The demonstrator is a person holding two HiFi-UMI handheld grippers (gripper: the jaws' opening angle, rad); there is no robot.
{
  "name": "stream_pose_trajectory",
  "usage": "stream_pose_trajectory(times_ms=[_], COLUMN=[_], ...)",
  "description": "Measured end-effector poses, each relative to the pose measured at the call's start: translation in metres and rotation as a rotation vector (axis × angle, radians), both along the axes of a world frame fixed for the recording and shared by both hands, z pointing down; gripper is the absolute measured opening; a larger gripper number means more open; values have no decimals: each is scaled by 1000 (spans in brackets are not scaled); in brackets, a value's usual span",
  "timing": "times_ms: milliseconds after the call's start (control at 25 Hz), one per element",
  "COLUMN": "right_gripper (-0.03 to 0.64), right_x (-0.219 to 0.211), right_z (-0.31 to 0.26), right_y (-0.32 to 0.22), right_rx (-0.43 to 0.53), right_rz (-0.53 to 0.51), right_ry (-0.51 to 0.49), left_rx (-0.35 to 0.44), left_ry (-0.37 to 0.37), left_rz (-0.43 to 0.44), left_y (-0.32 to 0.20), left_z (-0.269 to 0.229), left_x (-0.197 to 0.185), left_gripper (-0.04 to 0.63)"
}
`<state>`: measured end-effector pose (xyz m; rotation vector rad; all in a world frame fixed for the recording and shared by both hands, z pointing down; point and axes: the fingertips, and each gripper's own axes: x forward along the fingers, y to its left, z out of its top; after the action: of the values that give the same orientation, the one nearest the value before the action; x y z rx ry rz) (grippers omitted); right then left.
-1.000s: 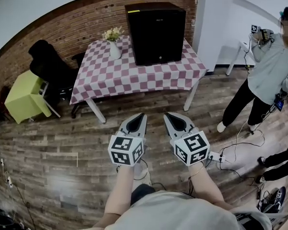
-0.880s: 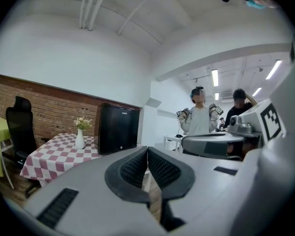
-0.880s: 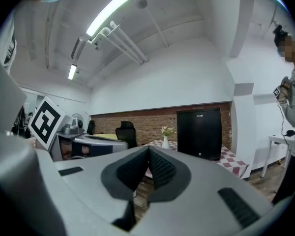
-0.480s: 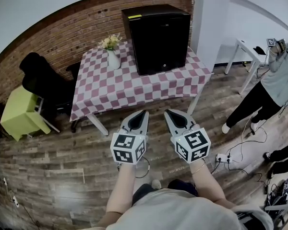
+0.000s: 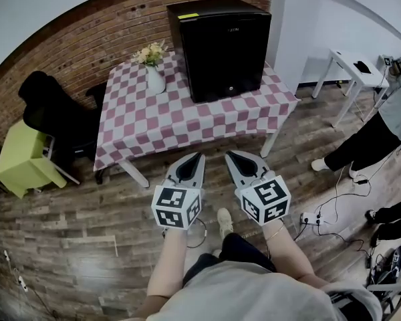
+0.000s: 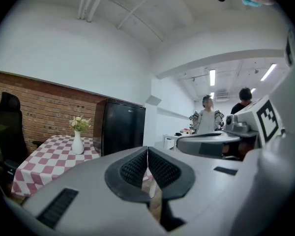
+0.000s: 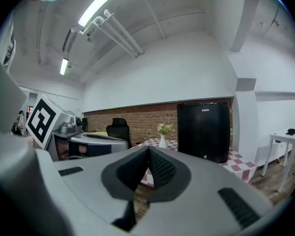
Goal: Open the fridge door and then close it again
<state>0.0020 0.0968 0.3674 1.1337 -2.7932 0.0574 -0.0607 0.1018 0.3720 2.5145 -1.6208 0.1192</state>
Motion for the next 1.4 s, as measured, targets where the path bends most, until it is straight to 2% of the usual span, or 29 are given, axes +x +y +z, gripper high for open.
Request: stream_pose_trajectory(times_ms=[320,960,1400], right_gripper=[-2,-2,-2], right_x=[-8,-27,-35], right_z=[3,-38,-20], right_y=[-58,-260,-325], right_rx=[3,73,44], right_rz=[-16,-64,-94], right_ry=[-16,-72,-50], left_rx=[6,82,63], left_ry=[-19,-62,-45], left_rz=[-27,-85,-117], left_y=[-53,-249,-312], left_z=[1,-41,-28], left_x=[-14,-33,-38], left_gripper=[8,8,8])
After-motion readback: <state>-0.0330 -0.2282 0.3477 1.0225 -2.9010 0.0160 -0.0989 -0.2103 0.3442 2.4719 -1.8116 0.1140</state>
